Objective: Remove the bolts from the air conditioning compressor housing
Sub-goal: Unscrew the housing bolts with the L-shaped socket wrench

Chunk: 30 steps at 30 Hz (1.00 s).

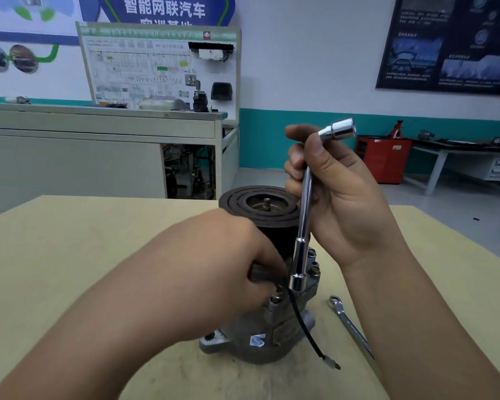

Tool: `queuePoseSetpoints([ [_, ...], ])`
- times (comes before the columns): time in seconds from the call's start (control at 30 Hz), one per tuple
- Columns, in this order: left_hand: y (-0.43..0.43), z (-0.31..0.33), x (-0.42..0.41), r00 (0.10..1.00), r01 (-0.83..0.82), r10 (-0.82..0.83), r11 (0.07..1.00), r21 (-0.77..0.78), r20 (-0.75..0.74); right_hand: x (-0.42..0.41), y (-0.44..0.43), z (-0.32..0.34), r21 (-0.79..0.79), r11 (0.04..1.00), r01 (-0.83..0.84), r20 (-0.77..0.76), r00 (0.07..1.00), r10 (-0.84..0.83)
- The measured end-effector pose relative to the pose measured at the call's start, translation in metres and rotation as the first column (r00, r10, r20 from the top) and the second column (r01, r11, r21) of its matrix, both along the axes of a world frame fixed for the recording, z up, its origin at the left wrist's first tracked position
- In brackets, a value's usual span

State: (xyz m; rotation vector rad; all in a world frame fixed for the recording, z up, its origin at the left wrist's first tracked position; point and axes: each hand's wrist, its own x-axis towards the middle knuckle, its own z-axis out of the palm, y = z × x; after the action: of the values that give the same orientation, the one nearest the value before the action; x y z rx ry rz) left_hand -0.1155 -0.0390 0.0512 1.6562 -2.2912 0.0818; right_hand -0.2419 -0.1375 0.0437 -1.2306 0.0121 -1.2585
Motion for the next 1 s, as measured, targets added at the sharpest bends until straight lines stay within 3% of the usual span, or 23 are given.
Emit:
queuePoseSetpoints([
  [0.2,-0.012,-0.017,-0.005,0.995,-0.068,0.071,0.996,-0.056,0.064,0.000,-0.001,0.000,-0.024,1.000,-0.005,-0.009,1.000,0.004],
  [0.63,-0.021,-0.020,-0.003,0.997,-0.065,0.065,0.998,-0.001,0.050,0.001,0.002,0.001,-0.037,0.999,0.025,-0.027,0.999,-0.026],
  [1.0,-0.011,0.000,0.009,0.994,-0.012,0.021,0.997,0.080,-0.106,0.003,0.002,0.000,-0.056,0.997,0.049,-0.041,0.998,-0.052],
])
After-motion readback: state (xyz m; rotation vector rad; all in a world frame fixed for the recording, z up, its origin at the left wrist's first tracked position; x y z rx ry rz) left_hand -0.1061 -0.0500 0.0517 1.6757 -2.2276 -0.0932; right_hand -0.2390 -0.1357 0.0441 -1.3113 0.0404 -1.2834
